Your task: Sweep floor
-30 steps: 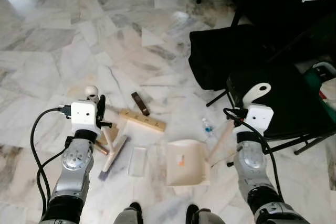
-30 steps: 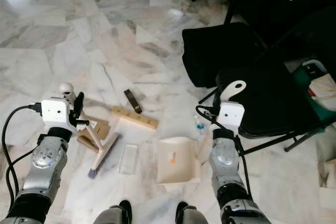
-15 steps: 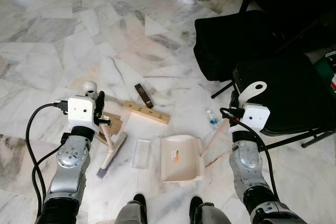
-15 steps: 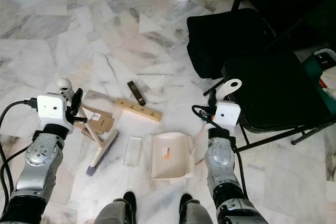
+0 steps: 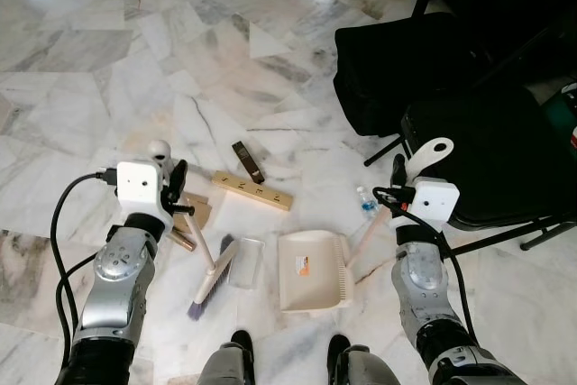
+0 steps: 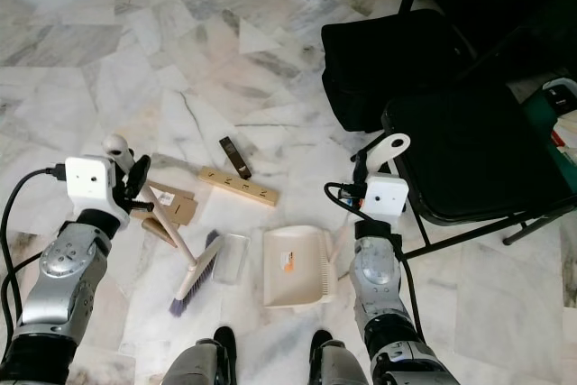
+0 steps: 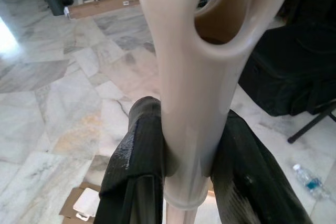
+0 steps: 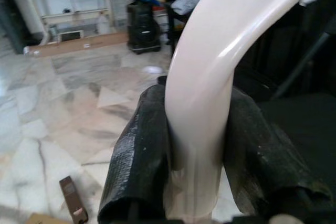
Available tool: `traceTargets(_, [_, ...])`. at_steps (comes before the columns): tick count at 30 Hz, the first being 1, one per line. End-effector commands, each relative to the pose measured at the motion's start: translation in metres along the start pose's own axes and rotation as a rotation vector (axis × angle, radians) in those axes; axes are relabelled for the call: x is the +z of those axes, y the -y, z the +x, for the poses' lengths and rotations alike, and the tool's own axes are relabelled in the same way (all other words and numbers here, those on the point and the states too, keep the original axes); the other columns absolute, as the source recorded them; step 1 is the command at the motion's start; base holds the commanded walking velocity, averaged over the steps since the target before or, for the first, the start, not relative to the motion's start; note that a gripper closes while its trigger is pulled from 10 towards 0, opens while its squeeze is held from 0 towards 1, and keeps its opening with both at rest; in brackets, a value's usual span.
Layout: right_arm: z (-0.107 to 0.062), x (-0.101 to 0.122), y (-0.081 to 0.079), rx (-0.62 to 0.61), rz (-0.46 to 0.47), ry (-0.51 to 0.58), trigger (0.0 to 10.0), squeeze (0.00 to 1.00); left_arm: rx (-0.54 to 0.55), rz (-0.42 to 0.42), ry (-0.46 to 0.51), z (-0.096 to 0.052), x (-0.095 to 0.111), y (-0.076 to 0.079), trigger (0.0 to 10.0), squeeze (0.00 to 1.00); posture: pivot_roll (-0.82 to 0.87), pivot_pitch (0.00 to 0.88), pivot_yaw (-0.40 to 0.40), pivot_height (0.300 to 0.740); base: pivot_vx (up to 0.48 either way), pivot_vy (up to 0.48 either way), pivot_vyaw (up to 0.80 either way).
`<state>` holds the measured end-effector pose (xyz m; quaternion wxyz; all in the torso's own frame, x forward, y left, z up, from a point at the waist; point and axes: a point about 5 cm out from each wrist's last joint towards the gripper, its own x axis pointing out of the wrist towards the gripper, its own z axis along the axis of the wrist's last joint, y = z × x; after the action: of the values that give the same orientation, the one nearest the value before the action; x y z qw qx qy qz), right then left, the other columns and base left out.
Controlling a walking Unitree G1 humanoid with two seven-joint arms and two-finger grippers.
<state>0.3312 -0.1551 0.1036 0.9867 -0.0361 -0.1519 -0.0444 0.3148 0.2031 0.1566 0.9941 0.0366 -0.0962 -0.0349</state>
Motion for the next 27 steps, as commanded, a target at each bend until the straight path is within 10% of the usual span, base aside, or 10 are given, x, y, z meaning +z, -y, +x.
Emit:
traceTargets(1, [-0.009,-0.013,-0.004,0.014,-0.014,-0.078,10.0,0.00,0.020,-0.012,-0.014,-0.001,-0.001,-0.003,10.0,0.00,0.21,0.324,0.059,0.740,0.000,0.000,0.00])
traceTargets(27, [-0.007,-0.012,-0.025,0.073,-0.065,-0.083,10.0,0.00,0.040,0.054,-0.043,0.003,0.009,-0.021,10.0,0.00,0.22,0.334,0.029,0.740,0.000,0.000,0.00])
